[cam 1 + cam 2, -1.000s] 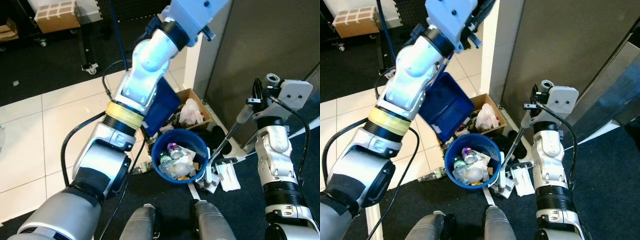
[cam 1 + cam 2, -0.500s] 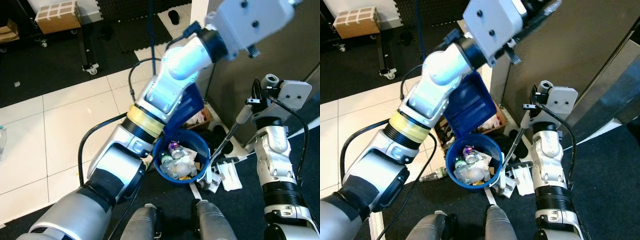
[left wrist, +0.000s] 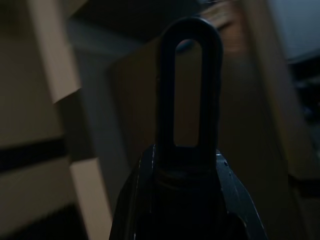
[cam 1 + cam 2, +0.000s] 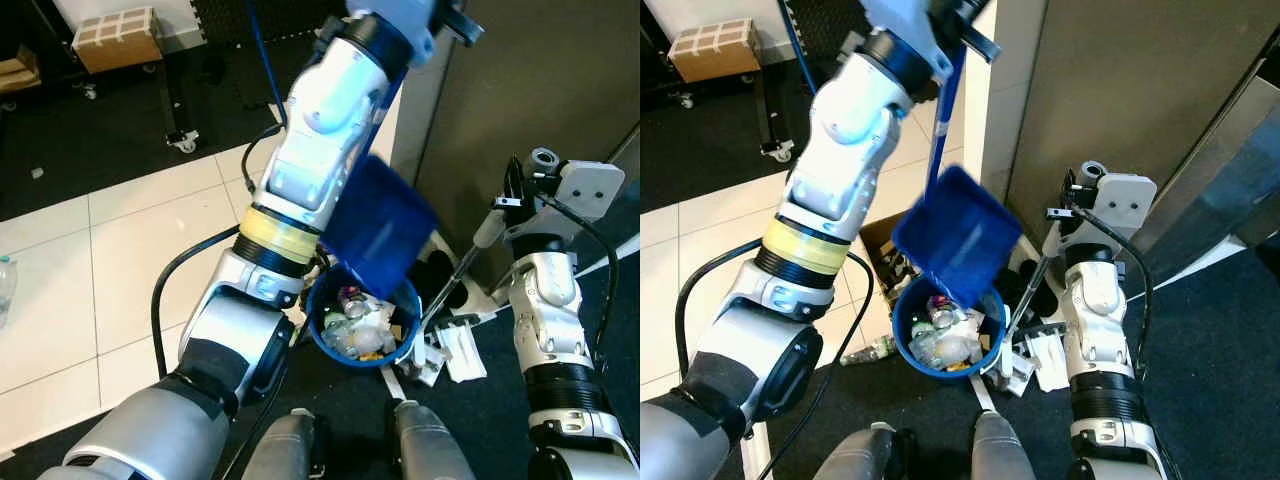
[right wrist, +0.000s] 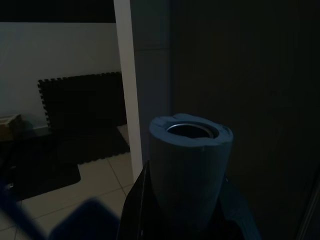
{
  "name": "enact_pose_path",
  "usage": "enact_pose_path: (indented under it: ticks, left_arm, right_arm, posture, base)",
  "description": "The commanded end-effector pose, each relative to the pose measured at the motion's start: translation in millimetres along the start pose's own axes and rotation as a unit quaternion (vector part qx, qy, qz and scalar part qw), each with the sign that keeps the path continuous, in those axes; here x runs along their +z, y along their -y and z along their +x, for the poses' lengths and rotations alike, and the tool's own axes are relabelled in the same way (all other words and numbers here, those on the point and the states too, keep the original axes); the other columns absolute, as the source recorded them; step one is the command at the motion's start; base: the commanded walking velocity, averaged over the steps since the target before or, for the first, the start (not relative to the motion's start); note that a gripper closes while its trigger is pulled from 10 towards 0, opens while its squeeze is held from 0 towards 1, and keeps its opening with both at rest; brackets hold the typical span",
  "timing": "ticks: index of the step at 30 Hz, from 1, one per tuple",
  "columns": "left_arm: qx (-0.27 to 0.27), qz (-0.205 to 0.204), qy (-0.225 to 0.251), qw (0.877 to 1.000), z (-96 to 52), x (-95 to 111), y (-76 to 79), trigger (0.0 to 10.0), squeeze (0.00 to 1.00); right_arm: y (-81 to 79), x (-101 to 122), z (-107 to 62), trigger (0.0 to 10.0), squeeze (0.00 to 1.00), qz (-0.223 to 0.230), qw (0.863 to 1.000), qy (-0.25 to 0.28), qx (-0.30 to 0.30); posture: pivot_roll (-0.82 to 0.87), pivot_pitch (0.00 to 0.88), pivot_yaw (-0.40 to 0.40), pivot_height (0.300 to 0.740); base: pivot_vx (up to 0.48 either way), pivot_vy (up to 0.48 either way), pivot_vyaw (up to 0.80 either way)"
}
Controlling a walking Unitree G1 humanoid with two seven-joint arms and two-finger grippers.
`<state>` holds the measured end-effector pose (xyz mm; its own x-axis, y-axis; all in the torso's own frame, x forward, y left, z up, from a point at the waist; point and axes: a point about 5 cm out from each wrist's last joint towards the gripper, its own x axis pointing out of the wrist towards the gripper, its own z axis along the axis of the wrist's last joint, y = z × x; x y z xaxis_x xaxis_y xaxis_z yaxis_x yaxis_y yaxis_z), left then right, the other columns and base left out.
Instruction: Sweep floor
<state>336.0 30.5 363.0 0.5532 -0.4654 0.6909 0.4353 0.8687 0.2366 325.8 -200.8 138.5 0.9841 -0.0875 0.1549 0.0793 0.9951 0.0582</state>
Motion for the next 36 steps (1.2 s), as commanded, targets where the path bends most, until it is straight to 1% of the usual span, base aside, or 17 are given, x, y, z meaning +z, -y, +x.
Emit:
enact_pose_path:
  ticks: [1,3,4,6,9,11,13,14,16,17,18,19,36]
  left_arm:
    - [0.048,0.0,0.011,0.999,-5.9,10,-24.1,10.0,0.0]
    - [0.093,-0.011,0.001,0.996,-16.6,10,-44.3,10.0,0.0]
    - [0.093,-0.011,0.001,0.996,-16.6,10,-44.3,10.0,0.0]
    - [0.119,-0.02,0.0,0.993,-23.0,12,-55.0,10.0,0.0]
    - [0.146,-0.024,-0.007,0.989,-28.6,14,-64.6,10.0,0.0]
    - [0.153,-0.026,-0.014,0.988,-31.0,13,-66.8,10.0,0.0]
    - [0.153,-0.026,-0.014,0.988,-31.0,13,-66.8,10.0,0.0]
    - [0.156,-0.028,-0.02,0.987,-33.2,12,-67.9,10.0,0.0]
    - [0.162,-0.036,-0.043,0.985,-38.3,7,-66.4,10.0,0.0]
    - [0.162,-0.036,-0.043,0.985,-38.3,7,-66.4,10.0,0.0]
    - [0.168,-0.047,-0.063,0.983,-42.8,2,-64.0,10.0,0.0]
    - [0.17,-0.05,-0.067,0.982,-44.0,1,-63.3,10.0,0.0]
    - [0.166,-0.044,-0.094,0.981,-52.3,-5,-54.5,10.0,0.0]
  right_arm:
    - [-2.2,7,2.7,10.0,0.0,0.007,1.0,0.021,0.001]
    - [-4.6,6,4.6,10.0,0.0,0.009,1.0,0.019,0.005]
    - [-4.6,6,4.6,10.0,0.0,0.009,1.0,0.019,0.005]
    - [-5.0,6,5.5,10.0,0.0,0.009,1.0,0.019,0.005]
    - [-2.5,6,6.7,10.0,0.0,0.006,1.0,0.019,-0.001]
    - [-0.4,6,7.1,10.0,0.0,0.004,1.0,0.019,-0.007]
    - [-0.4,6,7.1,10.0,0.0,0.004,1.0,0.019,-0.007]
    - [1.5,7,7.3,10.0,0.0,0.002,1.0,0.019,-0.012]
    - [3.7,7,7.3,10.0,0.0,0.001,1.0,0.02,-0.017]
    - [3.7,7,7.3,10.0,0.0,0.001,1.0,0.02,-0.017]
    - [4.2,7,7.0,10.0,0.0,0.006,1.0,0.02,-0.02]
    - [4.4,6,6.8,10.0,0.0,0.009,1.0,0.02,-0.022]
    - [6.5,6,6.8,10.0,0.0,0.013,0.999,0.021,-0.025]
  posture:
    - [-0.08,0.096,0.037,0.74]
    - [-0.07,0.095,0.03,0.74]
    - [-0.07,0.095,0.03,0.74]
    - [-0.07,0.094,0.024,0.74]
    - [-0.06,0.091,0.021,0.74]
    - [-0.06,0.09,0.022,0.74]
    - [-0.06,0.09,0.022,0.74]
    - [-0.06,0.09,0.022,0.74]
    - [-0.07,0.087,0.025,0.74]
    - [-0.07,0.087,0.025,0.74]
    - [-0.07,0.085,0.026,0.74]
    - [-0.07,0.085,0.026,0.74]
    - [-0.08,0.076,0.02,0.74]
  base:
    - [0.0,0.0,0.0]
    - [0.0,0.0,0.0]
    - [0.0,0.0,0.0]
    - [0.0,0.0,0.0]
    - [0.0,0.0,0.0]
    - [0.0,0.0,0.0]
    - [0.0,0.0,0.0]
    - [0.0,0.0,0.0]
    - [0.0,0.0,0.0]
    - [0.0,0.0,0.0]
    - [0.0,0.0,0.0]
    - [0.0,0.0,0.0]
    - [0.0,0.0,0.0]
